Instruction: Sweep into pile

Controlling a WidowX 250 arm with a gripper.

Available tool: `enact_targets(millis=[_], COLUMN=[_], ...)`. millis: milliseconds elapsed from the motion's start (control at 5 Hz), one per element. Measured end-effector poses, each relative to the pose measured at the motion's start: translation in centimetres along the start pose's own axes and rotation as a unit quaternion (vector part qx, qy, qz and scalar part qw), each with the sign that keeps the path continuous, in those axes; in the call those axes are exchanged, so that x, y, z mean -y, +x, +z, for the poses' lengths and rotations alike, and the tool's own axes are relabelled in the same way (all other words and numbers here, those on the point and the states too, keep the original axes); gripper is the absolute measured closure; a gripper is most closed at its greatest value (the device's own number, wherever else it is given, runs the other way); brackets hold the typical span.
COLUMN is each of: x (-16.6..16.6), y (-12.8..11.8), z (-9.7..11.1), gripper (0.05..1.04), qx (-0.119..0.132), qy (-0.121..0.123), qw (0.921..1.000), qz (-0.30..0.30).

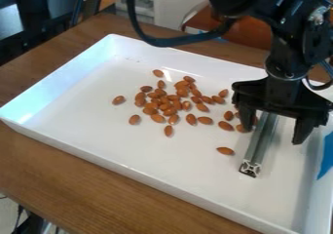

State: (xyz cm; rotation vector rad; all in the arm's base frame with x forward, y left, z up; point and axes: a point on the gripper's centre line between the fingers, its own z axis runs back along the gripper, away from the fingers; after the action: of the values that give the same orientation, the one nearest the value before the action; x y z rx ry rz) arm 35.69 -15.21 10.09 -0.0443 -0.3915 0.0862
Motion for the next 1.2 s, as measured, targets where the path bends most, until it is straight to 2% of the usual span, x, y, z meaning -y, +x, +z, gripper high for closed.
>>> enact_targets(millis=[400, 600, 800, 1200], x=[-0.1, -0.1, -0.5, -3.3], y=[0.0, 0.1, 0.2, 0.5], z=[0.0, 0.0, -0.1, -0.3], gripper=[0.705, 0.775, 0.775, 0.775], qx=[-0.001, 0.005, 0.009, -0.003], qy=[0.003, 0.002, 0.0, -0.009], qw=[1.0, 0.9999, 0.9999, 0.9999], qz=[-0.007, -0.01, -0.009, -0.005])
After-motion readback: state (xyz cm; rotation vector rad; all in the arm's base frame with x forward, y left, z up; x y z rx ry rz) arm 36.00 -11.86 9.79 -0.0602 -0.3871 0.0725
